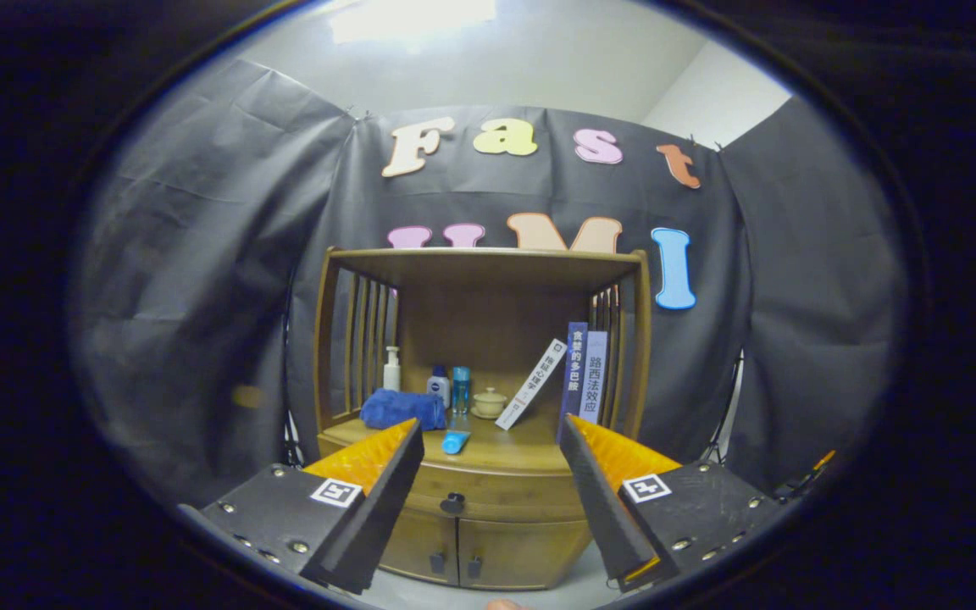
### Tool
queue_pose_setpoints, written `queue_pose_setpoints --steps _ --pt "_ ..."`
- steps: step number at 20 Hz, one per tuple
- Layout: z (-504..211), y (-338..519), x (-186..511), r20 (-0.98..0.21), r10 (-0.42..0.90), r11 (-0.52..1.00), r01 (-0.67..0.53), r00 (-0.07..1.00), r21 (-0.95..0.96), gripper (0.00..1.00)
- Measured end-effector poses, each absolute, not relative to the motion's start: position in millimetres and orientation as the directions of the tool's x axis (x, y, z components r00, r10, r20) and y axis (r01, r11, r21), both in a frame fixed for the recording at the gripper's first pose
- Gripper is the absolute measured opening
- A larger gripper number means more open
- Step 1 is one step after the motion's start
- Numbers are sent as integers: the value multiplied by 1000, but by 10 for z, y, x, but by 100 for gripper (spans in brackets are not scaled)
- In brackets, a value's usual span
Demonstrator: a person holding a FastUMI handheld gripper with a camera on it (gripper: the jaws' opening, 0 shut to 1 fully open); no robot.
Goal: Pull open the drawer, take out the items inside it, and place them on the countertop above the cabinet.
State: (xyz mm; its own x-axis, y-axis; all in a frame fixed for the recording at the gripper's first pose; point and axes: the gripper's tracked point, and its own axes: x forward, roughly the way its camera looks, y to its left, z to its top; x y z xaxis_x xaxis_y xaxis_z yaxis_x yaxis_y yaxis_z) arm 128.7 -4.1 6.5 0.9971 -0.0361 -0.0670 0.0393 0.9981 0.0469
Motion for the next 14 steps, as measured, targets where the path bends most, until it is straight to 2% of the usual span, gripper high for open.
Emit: queue_pose_setpoints --steps 14 --pt "-27 -256 438 -68 -38 999 39 997 16 96"
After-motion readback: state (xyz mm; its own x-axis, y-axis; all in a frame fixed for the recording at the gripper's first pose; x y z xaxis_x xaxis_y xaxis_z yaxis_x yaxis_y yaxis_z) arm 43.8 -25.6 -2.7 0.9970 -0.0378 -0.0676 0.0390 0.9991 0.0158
